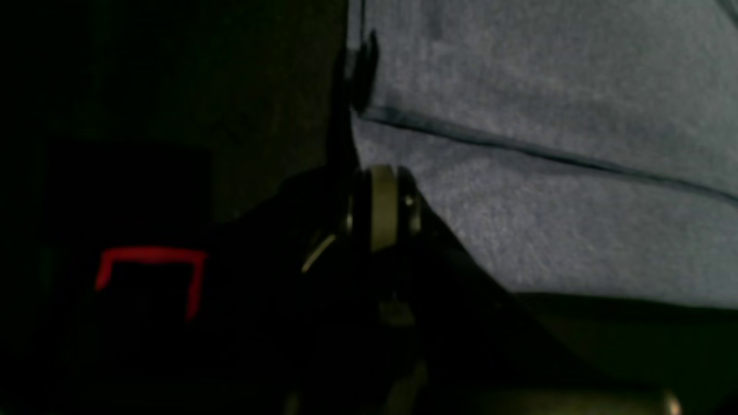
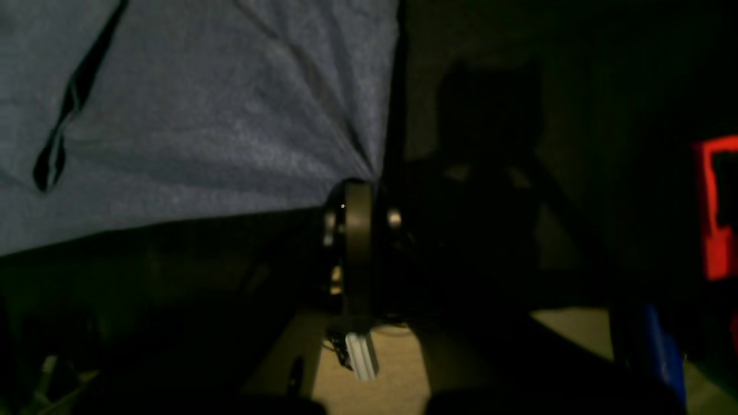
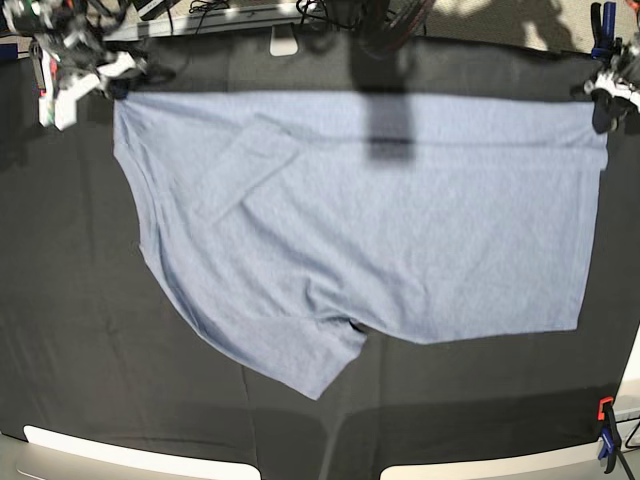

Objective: Layout the t-shirt on the table in an organized manner, then fold the t-shirt properly
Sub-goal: 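Grasp the shirt edge with both grippers and pull it taut apart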

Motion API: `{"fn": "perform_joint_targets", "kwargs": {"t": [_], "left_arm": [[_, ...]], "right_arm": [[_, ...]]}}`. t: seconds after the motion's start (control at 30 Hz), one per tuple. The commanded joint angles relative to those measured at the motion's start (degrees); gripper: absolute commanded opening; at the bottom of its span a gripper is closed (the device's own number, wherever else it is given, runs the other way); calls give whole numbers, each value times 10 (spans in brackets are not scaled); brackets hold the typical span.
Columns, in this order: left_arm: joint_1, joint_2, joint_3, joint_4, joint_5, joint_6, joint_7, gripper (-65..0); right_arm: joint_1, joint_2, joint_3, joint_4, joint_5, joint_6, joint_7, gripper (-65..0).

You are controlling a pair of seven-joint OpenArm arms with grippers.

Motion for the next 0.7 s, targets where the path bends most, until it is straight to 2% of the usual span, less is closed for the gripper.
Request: {"fn": "perform_joint_targets", "kwargs": {"t": [0.0,0.13,0.37,0.53,0.57,0.6,0.67], "left_arm": [[4,-13,-4,18,-8,-1,-12,-650],[30,-15,-4,45,-8,-1,8,-650],[59,-14,-5,64,-7,-1,2,-650],[59,-15,-5,64,-6,-1,1,-650],[59,-15,-5,64,-6,-1,1,-591],[59,-15,-5,64,-5,-1,1,-511],[59,-15,-5,64,-3,-1,3,-380]], "right_arm": [[-7,5,9,11,9,6,-1,-650],[-19,5,24,11,5,6,-29,-650],[-39,5,70,11,7,6,-28,-650],[-37,5,70,11,8,8,-30,-650],[-37,6,70,11,9,18,-30,-650],[-38,8,70,11,16,32,-30,-606],[-38,11,70,11,31,55,-42,-471]]}}
